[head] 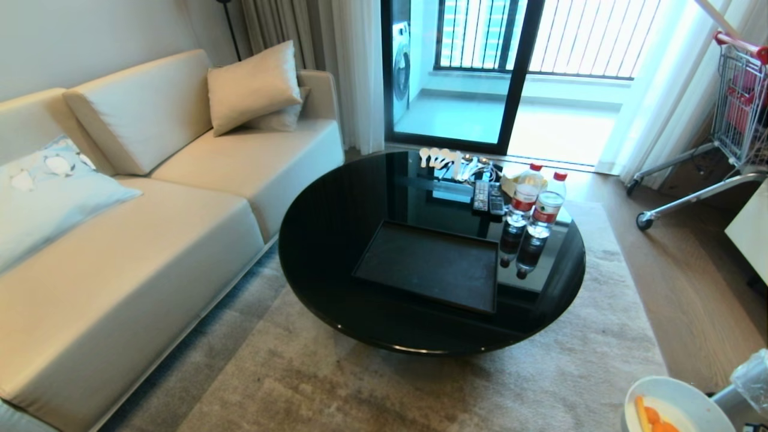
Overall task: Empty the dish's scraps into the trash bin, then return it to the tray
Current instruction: Move the bowl over the trash can
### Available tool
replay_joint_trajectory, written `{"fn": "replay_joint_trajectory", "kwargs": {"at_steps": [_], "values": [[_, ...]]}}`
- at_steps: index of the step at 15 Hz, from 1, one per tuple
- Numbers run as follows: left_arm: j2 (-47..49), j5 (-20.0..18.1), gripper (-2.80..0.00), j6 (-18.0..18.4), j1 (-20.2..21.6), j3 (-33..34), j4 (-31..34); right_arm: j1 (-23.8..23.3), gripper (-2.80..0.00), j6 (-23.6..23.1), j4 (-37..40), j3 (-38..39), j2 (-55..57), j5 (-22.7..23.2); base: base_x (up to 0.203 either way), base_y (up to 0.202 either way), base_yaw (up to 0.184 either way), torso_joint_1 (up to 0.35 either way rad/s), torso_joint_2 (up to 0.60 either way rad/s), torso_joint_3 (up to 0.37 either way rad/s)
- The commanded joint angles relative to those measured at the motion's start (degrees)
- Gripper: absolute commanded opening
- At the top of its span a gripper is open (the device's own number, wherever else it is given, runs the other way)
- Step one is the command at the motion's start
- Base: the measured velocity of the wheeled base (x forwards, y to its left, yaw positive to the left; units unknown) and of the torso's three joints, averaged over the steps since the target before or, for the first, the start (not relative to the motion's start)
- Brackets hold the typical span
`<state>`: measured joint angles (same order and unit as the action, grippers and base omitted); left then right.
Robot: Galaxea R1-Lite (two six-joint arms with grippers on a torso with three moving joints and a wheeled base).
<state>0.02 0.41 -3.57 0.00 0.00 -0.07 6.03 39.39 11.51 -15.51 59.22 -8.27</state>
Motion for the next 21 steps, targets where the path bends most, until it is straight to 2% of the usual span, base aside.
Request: {"fn": "replay_joint_trajectory", "kwargs": {"at_steps": [1, 9, 19, 21], "values": [[-0.02, 0.02, -2.8, -0.1, 0.0, 0.0, -0.01, 0.03, -2.8, 0.22, 0.66, 0.74, -1.83, -0.04, 0.0, 0.0, 0.0, 0.0, 0.0, 0.0], [-0.02, 0.02, -2.8, -0.1, 0.0, 0.0, -0.01, 0.12, -2.8, -0.01, 4.4, 0.84, -5.16, 1.41, 0.0, 0.0, 0.0, 0.0, 0.0, 0.0], [-0.02, 0.02, -2.8, -0.03, 0.0, 0.0, -0.01, 0.12, -2.8, -0.12, 4.57, 0.71, -5.09, 1.48, 0.0, 0.0, 0.0, 0.0, 0.0, 0.0], [-0.02, 0.02, -2.8, -0.1, 0.0, 0.0, -0.01, 0.12, -2.8, -0.19, 4.57, 0.75, -5.14, 1.5, 0.003, 0.011, -0.122, 0.0, 0.0, 0.002]]}}
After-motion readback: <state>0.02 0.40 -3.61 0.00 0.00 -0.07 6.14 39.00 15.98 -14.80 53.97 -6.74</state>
